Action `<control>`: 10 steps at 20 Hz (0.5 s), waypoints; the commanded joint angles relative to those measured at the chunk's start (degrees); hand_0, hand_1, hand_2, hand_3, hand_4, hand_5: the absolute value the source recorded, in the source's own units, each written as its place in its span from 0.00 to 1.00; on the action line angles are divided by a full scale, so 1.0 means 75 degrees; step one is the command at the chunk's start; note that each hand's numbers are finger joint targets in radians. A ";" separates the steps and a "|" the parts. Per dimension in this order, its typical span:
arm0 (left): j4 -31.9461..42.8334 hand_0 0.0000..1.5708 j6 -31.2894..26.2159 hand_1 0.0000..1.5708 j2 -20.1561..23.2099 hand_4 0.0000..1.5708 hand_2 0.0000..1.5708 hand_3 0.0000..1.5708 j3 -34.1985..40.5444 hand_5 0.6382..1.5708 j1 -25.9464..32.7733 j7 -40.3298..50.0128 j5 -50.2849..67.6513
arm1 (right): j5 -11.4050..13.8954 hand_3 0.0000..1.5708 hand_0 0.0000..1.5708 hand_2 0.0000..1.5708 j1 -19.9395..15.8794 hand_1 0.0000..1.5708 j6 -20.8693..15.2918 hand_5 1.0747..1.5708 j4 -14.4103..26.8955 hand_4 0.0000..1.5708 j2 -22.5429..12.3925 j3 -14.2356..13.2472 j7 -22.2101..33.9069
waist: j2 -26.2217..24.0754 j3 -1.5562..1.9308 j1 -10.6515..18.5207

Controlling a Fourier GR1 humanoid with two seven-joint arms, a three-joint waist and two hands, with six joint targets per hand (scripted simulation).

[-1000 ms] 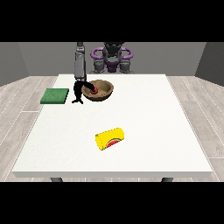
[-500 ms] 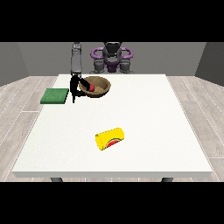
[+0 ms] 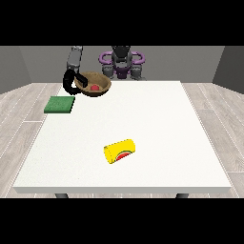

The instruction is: Pick the cup and pour the ball into the bowl, then pick the bowl and place it on the pad

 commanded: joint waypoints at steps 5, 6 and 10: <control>-0.0063 0.00 -0.0101 0.00 0.0443 0.00 0.00 0.00 0.0067 0.96 -0.0401 -0.0116 0.0109 | -0.0094 1.00 1.00 1.00 -0.0828 1.00 0.0188 0.84 0.0404 0.83 -0.0483 -0.0486 -0.0272 | 0.0948 0.0023 0.0062; -0.0230 0.00 0.0174 0.00 0.0323 0.00 0.00 0.00 -0.0022 0.96 -0.0293 0.0028 0.0031 | -0.0154 1.00 1.00 1.00 -0.0759 1.00 0.0723 0.87 0.0647 0.82 -0.1046 -0.0606 -0.0172 | 0.0635 0.0026 0.0047; -0.0601 0.00 0.0160 0.00 0.0220 0.00 0.00 0.00 -0.0032 0.96 -0.0392 0.0101 0.0214 | -0.0264 1.00 1.00 1.00 -0.0627 1.00 0.1081 0.91 0.1277 0.83 -0.1579 -0.1027 -0.1181 | 0.0927 0.0031 0.0145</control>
